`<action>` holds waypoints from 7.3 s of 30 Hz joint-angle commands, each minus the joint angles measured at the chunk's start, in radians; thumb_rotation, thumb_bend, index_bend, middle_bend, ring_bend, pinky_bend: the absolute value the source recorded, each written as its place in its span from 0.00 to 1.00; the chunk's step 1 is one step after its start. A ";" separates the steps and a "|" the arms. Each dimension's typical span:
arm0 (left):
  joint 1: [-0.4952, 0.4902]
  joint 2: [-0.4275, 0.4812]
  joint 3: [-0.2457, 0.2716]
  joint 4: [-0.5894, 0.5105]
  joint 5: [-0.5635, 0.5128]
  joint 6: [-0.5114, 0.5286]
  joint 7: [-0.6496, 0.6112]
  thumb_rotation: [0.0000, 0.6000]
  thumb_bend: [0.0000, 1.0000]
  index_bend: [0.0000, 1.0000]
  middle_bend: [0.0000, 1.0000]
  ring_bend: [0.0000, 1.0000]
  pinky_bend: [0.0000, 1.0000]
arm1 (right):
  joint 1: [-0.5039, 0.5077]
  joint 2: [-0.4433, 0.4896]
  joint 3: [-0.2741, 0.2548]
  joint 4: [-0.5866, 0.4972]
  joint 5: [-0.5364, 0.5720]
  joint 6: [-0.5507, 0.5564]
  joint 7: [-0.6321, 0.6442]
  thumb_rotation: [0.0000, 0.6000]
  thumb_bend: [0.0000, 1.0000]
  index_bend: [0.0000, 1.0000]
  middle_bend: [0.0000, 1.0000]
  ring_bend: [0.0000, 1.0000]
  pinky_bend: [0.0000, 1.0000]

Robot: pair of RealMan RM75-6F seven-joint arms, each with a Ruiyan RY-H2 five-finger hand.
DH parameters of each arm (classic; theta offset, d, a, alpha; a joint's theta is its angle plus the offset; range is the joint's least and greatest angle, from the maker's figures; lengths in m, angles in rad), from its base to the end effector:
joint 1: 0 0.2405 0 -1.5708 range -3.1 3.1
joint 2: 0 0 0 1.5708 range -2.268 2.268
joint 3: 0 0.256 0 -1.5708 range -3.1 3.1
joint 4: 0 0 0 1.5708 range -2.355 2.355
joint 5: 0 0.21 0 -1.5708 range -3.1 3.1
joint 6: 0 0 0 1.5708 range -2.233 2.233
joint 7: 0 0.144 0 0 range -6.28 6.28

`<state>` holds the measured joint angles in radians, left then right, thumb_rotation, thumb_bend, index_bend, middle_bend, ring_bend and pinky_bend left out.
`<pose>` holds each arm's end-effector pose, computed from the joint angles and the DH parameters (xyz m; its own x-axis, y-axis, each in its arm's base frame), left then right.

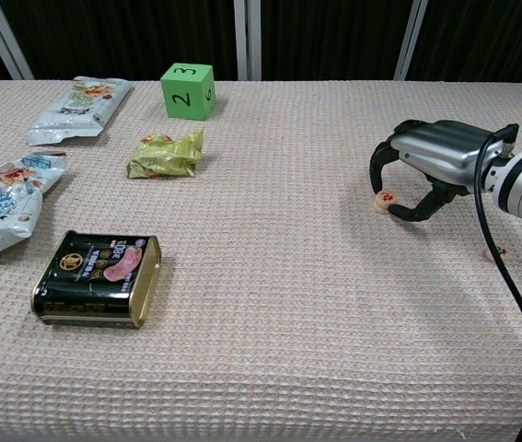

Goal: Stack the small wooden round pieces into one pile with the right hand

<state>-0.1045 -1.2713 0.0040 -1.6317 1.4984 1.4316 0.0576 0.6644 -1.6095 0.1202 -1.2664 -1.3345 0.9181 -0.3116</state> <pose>-0.2927 0.1728 0.0945 0.2933 0.1163 0.9489 0.9560 -0.0357 -0.2911 -0.1952 -0.3352 -0.0341 0.6160 -0.2143 0.7580 -0.7497 -0.4548 0.4807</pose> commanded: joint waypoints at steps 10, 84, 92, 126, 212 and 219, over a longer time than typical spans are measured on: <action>0.003 -0.003 -0.001 0.004 0.000 0.002 -0.003 1.00 0.15 0.30 0.21 0.16 0.19 | 0.000 -0.003 -0.009 0.006 0.001 0.009 0.009 1.00 0.36 0.40 0.28 0.13 0.07; 0.011 -0.010 -0.001 0.013 -0.016 -0.007 -0.011 1.00 0.15 0.30 0.21 0.16 0.19 | 0.053 0.120 -0.020 -0.097 0.007 -0.042 0.001 1.00 0.35 0.51 0.29 0.13 0.07; 0.012 -0.011 -0.001 0.019 -0.016 -0.008 -0.018 1.00 0.15 0.30 0.21 0.16 0.19 | 0.059 0.098 -0.023 -0.071 0.025 -0.044 -0.030 1.00 0.35 0.49 0.29 0.13 0.07; 0.016 -0.014 0.000 0.032 -0.017 -0.009 -0.034 1.00 0.15 0.30 0.21 0.16 0.19 | 0.042 0.113 -0.026 -0.091 0.041 -0.003 -0.041 1.00 0.30 0.39 0.28 0.13 0.07; 0.028 -0.021 0.008 0.035 -0.022 -0.013 -0.035 1.00 0.15 0.30 0.21 0.16 0.19 | 0.052 0.105 -0.020 -0.091 0.010 -0.015 -0.048 1.00 0.37 0.50 0.30 0.12 0.07; 0.032 -0.023 0.008 0.044 -0.025 -0.011 -0.045 1.00 0.15 0.30 0.21 0.16 0.19 | 0.052 0.108 -0.024 -0.101 0.008 -0.008 -0.056 1.00 0.36 0.48 0.30 0.12 0.07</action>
<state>-0.0730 -1.2943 0.0122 -1.5877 1.4735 1.4206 0.0124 0.7166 -1.5024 0.0964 -1.3673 -1.3263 0.9094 -0.3669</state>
